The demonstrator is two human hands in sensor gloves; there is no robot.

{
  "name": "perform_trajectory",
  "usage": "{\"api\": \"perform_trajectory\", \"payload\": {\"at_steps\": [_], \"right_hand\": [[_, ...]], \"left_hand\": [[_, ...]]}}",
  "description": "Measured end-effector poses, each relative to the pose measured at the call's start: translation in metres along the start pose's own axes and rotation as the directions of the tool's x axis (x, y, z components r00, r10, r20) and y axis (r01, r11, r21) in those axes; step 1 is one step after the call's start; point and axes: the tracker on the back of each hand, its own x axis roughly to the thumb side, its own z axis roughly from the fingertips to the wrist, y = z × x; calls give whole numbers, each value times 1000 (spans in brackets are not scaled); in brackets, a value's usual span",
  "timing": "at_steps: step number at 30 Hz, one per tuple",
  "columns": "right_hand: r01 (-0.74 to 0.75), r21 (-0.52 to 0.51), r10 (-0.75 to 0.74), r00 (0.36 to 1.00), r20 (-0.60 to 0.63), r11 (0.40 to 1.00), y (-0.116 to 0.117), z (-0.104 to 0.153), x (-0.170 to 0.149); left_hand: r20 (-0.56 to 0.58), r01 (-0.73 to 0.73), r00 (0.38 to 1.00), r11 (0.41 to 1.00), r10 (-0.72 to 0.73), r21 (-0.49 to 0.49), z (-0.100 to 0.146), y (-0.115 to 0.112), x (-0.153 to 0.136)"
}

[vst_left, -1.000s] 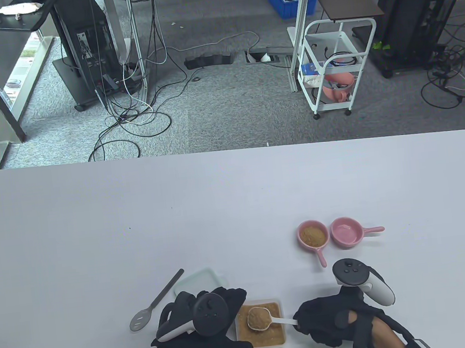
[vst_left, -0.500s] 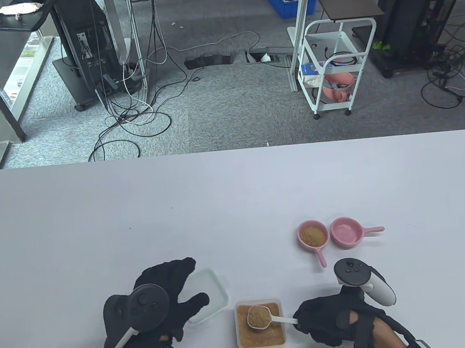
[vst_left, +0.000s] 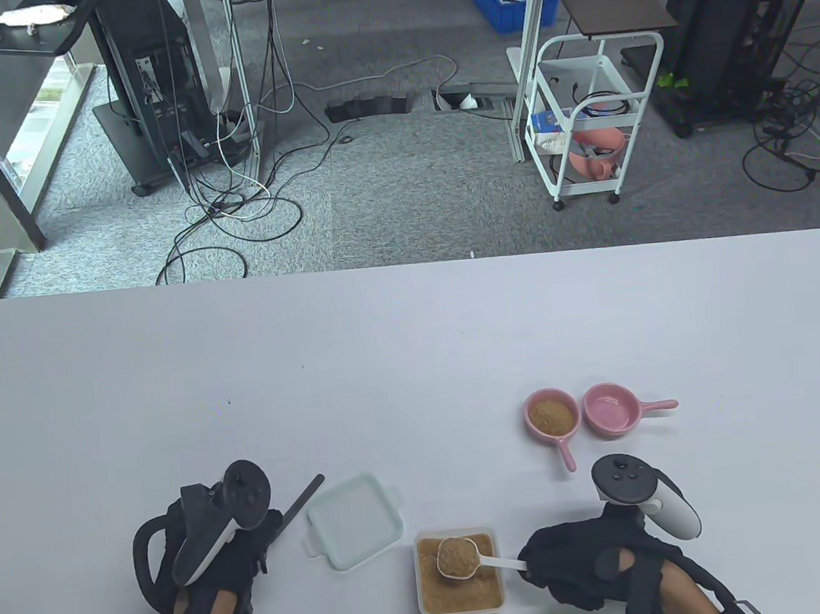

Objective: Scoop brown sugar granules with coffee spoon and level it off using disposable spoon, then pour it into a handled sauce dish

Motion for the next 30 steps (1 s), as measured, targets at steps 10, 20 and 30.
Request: {"api": "perform_trajectory", "payload": {"at_steps": [10,20,30], "right_hand": [[-13,-7,13,1000,0,1000,-1,1,0],[-18,-7,18,1000,-8,1000,0,2,1],[-10,-10,10,1000,-8,1000,0,2,2]], "left_hand": [[-5,66,998,993,-67,-100,-8,-18,5],[16,113,994,988,-112,-107,-8,-25,15],[20,95,995,986,-93,-136,-9,-27,16]]}}
